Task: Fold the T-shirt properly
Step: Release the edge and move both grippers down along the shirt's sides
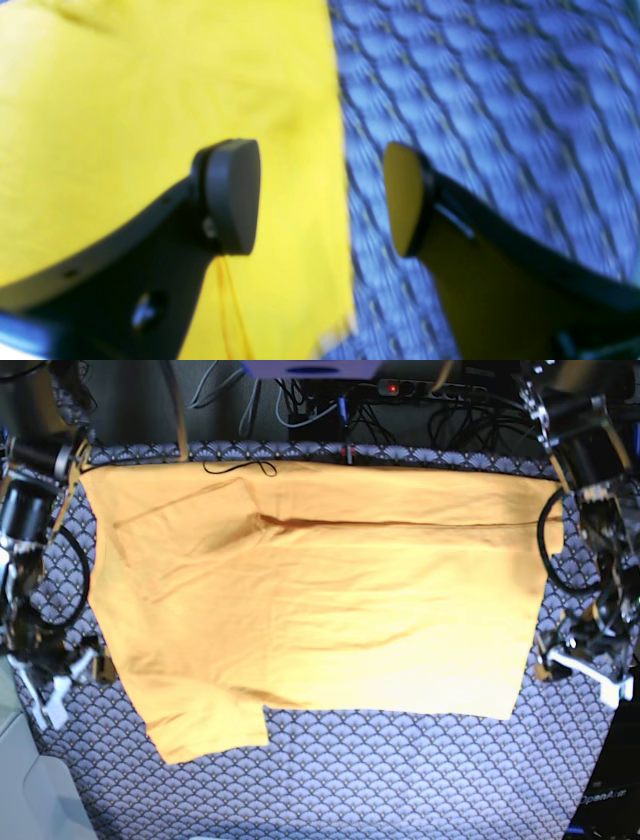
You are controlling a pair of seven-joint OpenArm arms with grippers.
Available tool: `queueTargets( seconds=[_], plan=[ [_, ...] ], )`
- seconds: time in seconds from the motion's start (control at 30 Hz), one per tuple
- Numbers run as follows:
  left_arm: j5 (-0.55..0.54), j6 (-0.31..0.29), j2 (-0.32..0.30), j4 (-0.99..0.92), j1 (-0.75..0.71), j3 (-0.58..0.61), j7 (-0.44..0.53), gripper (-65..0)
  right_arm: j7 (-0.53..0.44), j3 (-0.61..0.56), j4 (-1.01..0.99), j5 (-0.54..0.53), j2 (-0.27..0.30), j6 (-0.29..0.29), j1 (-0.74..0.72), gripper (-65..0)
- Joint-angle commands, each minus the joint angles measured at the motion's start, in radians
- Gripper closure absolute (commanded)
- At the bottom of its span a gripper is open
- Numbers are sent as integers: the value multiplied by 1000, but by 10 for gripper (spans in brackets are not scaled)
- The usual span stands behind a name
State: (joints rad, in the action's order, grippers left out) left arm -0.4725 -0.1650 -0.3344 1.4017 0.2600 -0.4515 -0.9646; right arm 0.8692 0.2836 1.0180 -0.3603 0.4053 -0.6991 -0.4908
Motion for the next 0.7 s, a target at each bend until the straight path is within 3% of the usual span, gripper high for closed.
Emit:
queueTargets(
  seconds=[0.0,0.3,0.5,0.67],
  plan=[
    [-7,12,-25,-28,49,26,45,-427,-41,-20,-40,20,17,1,-61,-394],
    [30,29,-55,-417,212,337,312,-427,-373,-88,-523,263,-32,1,-296,-394],
    [76,20,-32,-479,227,356,353,-427,-496,-86,-595,318,-38,1,-319,-397],
    [67,20,-36,-476,226,354,345,-427,-502,-83,-597,318,-38,1,-312,-397]
  ],
)
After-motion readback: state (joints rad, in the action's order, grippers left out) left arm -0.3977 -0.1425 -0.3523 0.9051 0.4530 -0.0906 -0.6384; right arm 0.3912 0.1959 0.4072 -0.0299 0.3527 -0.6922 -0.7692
